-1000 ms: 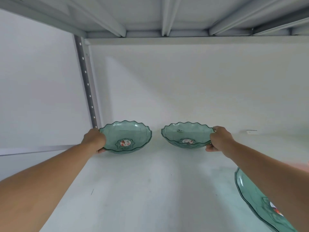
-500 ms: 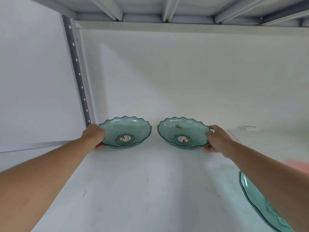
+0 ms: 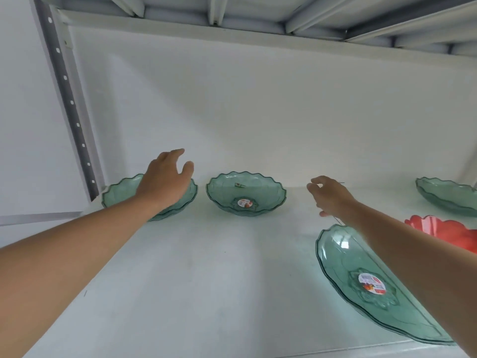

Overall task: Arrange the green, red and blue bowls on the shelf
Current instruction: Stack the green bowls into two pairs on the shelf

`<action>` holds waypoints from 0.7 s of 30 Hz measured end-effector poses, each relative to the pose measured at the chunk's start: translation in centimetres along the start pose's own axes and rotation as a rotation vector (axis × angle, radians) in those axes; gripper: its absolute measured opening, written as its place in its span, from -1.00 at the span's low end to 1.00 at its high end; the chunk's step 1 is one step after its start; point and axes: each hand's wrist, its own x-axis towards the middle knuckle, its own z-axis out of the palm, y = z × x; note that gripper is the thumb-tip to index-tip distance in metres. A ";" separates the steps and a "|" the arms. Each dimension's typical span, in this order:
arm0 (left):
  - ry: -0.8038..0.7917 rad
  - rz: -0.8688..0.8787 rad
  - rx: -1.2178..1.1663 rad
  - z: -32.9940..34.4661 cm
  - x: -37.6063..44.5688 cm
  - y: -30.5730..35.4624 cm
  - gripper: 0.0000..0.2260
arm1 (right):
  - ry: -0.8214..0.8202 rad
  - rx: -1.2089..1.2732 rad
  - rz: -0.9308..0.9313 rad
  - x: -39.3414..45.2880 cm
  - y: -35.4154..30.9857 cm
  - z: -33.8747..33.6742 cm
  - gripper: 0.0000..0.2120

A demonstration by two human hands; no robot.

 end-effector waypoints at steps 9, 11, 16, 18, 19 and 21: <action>-0.026 0.090 -0.048 5.5 -6.1 14.1 -0.47 | 0.038 -0.073 -0.180 -1.9 6.9 -9.6 -0.56; -0.023 0.086 -0.044 7.0 -7.7 16.7 -0.47 | 0.021 -0.068 -0.227 -2.1 8.8 -11.4 -0.57; -0.098 0.010 -0.019 10.9 -11.4 21.1 -0.46 | -0.017 -0.079 -0.333 -2.8 13.3 -15.6 -0.57; -0.156 -0.034 0.007 11.9 -13.1 22.0 -0.45 | -0.032 -0.076 -0.362 -3.2 14.8 -16.9 -0.59; -0.196 -0.055 0.023 12.1 -13.9 22.3 -0.46 | -0.042 -0.075 -0.371 -3.5 15.4 -17.4 -0.60; -0.274 -0.072 0.041 12.6 -15.4 22.9 -0.56 | -0.050 -0.080 -0.381 -3.8 16.2 -18.2 -0.60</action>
